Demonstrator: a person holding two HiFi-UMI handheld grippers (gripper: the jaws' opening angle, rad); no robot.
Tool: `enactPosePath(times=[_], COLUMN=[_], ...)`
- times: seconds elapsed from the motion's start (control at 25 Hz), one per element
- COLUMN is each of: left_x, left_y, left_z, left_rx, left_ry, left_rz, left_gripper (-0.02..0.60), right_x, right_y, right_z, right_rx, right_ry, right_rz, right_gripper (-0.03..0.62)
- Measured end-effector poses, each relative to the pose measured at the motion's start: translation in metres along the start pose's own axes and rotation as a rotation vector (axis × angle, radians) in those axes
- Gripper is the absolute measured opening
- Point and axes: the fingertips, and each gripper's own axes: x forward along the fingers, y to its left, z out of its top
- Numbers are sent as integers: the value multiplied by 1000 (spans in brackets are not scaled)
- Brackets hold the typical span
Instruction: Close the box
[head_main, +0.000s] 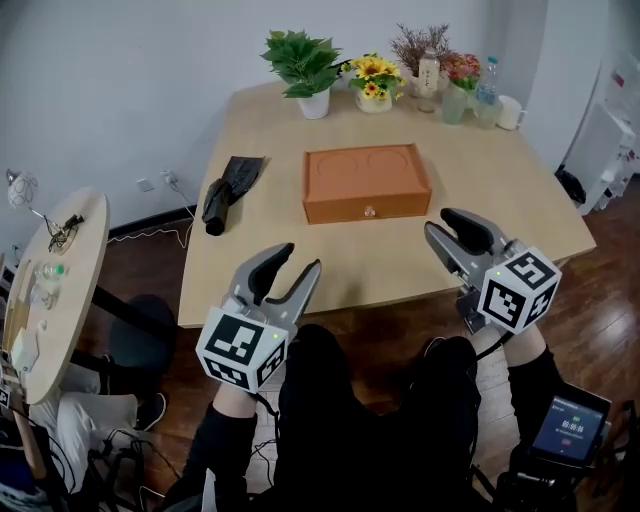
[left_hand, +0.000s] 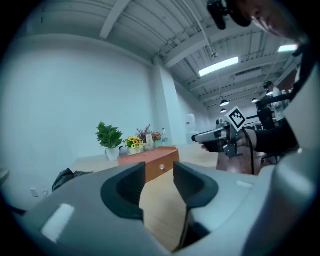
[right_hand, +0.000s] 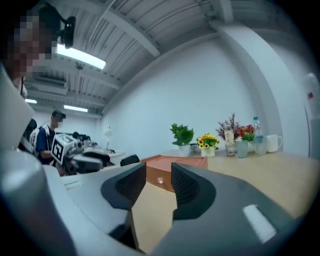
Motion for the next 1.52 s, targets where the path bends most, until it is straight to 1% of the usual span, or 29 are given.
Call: enactPosePath(times=[0.04, 0.08, 0.16, 0.2, 0.28, 0.36, 0.44, 0.48, 0.6, 0.8, 0.88, 0.96, 1.12, 1.52], left_x=[-8, -15, -25, -29, -38, -48, -55, -57, -57, -55, -54, -53, -52, -51], left_y=[-11, -21, -38, -46, -57, -63, -70, -74, -87, -97, -101, -103, -104, -102], left_z=[-3, -8, -18, -19, -18, -12, -2, 1, 0, -1, 1, 2, -3, -8], left_rx=[18, 35, 44, 30, -23, -68, -79, -73, -48, -85, -88, -87, -83, -86], left_ry=[-11, -6, 2, -10, -44, -94, -157, -174, -175, -212, -230, -237, -220, -208], left_rz=[8, 18, 27, 21, 5, 1, -6, -11, -21, -10, -5, 0, 6, 13], left_gripper=[158, 158, 158, 158, 156, 156, 156, 156, 156, 153, 153, 152, 152, 150], right_x=[-7, -13, -23, -29, -40, -50, -57, -60, -61, -56, -54, -53, -54, -55], right_y=[11, 20, 36, 43, 54, 64, 74, 79, 92, 105, 111, 114, 113, 118], right_z=[2, 2, -1, -3, -6, -9, -15, -19, -29, -41, -43, -46, -49, -47], right_rx=[30, 48, 48, 41, 45, 57, 43, 29, -27, -82, -99, -105, -100, -110], right_ry=[-42, -76, -121, -138, -171, -199, -214, -217, -216, -224, -216, -207, -199, -200], right_rz=[4, 4, -11, -25, -55, -79, -99, -106, -129, -166, -165, -160, -161, -153], right_gripper=[158, 158, 158, 158, 147, 146, 146, 146, 146, 140, 116, 102, 101, 101])
